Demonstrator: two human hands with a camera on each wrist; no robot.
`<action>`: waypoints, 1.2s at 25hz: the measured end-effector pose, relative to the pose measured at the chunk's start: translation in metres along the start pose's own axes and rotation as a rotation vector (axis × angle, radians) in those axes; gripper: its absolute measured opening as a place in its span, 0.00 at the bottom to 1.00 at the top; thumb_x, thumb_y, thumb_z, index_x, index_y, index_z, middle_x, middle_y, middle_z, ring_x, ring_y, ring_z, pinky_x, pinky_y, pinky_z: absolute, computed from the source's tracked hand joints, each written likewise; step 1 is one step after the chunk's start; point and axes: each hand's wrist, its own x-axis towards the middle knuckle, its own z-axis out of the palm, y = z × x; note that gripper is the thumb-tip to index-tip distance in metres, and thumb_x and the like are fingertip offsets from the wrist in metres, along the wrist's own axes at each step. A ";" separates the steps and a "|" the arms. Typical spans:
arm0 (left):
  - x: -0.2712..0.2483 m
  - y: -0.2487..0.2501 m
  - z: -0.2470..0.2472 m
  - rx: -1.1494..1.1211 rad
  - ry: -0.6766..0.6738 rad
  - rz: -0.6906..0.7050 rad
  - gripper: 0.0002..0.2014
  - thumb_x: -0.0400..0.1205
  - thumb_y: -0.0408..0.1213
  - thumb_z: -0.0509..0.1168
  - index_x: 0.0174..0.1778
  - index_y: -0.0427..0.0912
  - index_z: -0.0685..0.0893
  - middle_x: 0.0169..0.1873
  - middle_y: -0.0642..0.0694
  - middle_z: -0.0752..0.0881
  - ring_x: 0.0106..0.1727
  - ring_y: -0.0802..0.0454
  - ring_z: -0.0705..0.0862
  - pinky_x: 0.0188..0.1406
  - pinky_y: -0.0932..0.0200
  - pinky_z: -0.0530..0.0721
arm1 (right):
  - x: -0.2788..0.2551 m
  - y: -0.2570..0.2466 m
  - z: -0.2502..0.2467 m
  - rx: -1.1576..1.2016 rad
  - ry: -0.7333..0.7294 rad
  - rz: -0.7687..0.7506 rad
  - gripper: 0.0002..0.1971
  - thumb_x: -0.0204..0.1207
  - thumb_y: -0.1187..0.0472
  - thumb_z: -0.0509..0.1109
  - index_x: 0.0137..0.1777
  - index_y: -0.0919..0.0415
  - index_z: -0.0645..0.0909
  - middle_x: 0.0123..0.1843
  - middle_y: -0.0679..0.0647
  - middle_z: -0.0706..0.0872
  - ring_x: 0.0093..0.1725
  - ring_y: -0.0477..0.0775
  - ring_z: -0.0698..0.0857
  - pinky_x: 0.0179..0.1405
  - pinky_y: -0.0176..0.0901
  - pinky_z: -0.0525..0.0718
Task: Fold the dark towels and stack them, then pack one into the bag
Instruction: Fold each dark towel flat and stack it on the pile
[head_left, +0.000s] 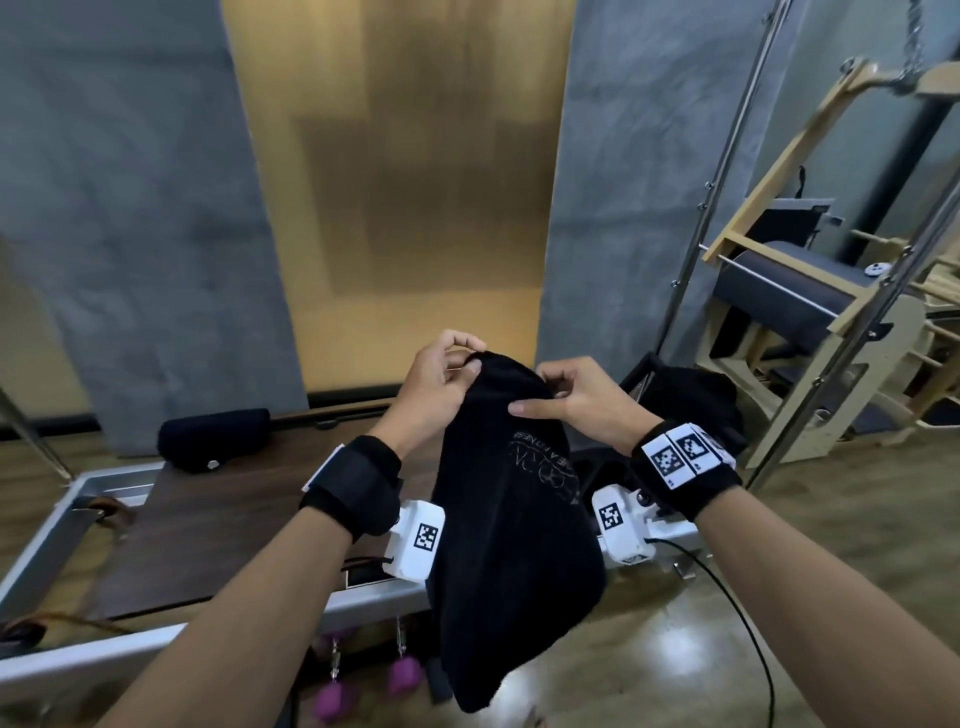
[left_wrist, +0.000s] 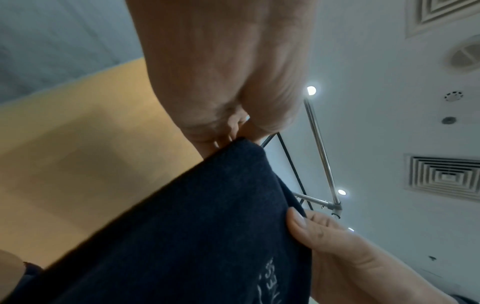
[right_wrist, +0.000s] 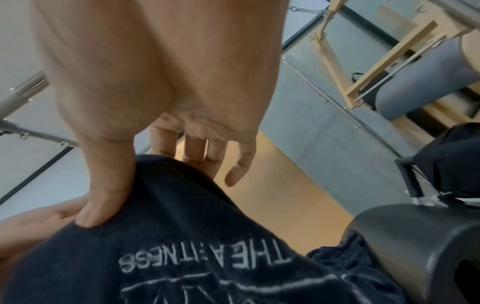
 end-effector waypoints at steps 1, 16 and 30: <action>-0.006 0.000 -0.006 0.002 0.003 0.009 0.08 0.90 0.28 0.66 0.64 0.41 0.84 0.57 0.44 0.91 0.60 0.51 0.90 0.61 0.58 0.87 | 0.006 -0.003 0.010 -0.004 -0.010 -0.021 0.25 0.67 0.52 0.89 0.41 0.73 0.82 0.39 0.64 0.86 0.42 0.57 0.86 0.47 0.54 0.81; -0.076 -0.039 -0.143 0.136 0.483 0.064 0.05 0.85 0.27 0.74 0.54 0.37 0.95 0.48 0.45 0.95 0.54 0.53 0.93 0.60 0.60 0.89 | 0.031 0.046 0.026 -0.685 -0.155 0.058 0.12 0.68 0.56 0.89 0.34 0.54 0.86 0.33 0.48 0.88 0.33 0.41 0.81 0.43 0.48 0.82; -0.111 -0.091 -0.220 0.348 0.875 -0.049 0.09 0.80 0.40 0.81 0.37 0.58 0.91 0.32 0.43 0.84 0.33 0.55 0.78 0.41 0.55 0.78 | 0.047 0.029 0.060 -0.498 0.470 -0.071 0.10 0.71 0.50 0.86 0.35 0.47 0.88 0.32 0.51 0.85 0.35 0.51 0.82 0.38 0.43 0.76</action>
